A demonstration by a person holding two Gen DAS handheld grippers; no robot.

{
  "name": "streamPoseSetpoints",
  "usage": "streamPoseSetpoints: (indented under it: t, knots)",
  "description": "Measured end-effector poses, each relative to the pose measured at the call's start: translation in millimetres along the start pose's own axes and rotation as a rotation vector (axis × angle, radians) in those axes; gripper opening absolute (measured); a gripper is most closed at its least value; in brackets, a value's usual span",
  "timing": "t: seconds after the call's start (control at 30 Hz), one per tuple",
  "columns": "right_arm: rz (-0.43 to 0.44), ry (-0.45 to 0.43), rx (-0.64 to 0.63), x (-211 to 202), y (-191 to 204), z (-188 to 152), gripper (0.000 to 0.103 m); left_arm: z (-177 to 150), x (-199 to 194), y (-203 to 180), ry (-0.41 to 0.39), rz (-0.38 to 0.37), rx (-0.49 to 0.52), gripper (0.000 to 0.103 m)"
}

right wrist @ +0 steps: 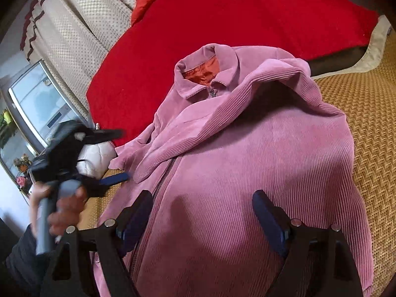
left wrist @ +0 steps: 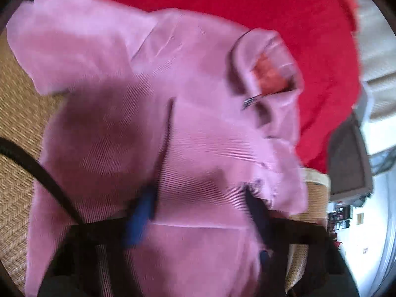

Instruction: Fold large clothes

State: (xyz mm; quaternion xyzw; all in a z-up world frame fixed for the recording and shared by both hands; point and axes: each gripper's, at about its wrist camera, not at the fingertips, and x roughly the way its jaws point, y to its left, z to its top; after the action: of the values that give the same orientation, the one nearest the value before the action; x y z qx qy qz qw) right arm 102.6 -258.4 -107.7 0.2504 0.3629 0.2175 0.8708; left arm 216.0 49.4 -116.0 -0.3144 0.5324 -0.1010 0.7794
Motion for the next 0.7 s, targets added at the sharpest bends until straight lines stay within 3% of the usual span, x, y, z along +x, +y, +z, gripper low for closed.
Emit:
streamPoseSetpoints:
  t: [0.03,0.07,0.13,0.27,0.33,0.4,0.5,0.6,0.7]
  knots:
    - [0.007,-0.003,0.010,-1,-2,1,0.085,2,1,-7,-0.015,0.084,0.046,0.025]
    - [0.012,-0.003,0.019,-1,-4,3,0.085,1,2,-11,-0.015,0.132,0.083,0.005]
    - [0.012,-0.002,0.029,-1,-6,4,0.085,1,-7,-19,-0.056,0.131,0.104,0.005]
    - [0.007,0.000,0.034,-2,-6,3,0.085,3,-70,-64,-0.292,0.075,0.255,0.005]
    - [0.012,0.000,0.040,-3,-7,3,0.085,3,-91,-73,-0.379,0.089,0.305,0.005]
    - [0.017,-0.002,0.049,-3,-8,4,0.085,-1,-86,-62,-0.376,0.142,0.308,0.005]
    - [0.022,-0.005,0.063,-4,-9,4,0.085,4,-42,-26,-0.288,0.281,0.249,0.005]
    - [0.033,0.005,0.078,-6,-10,6,0.085,4,-3,2,-0.217,0.368,0.240,0.006]
    - [0.089,-0.004,0.153,-22,-18,12,0.085,-4,1,-1,-0.259,0.394,0.294,0.006]
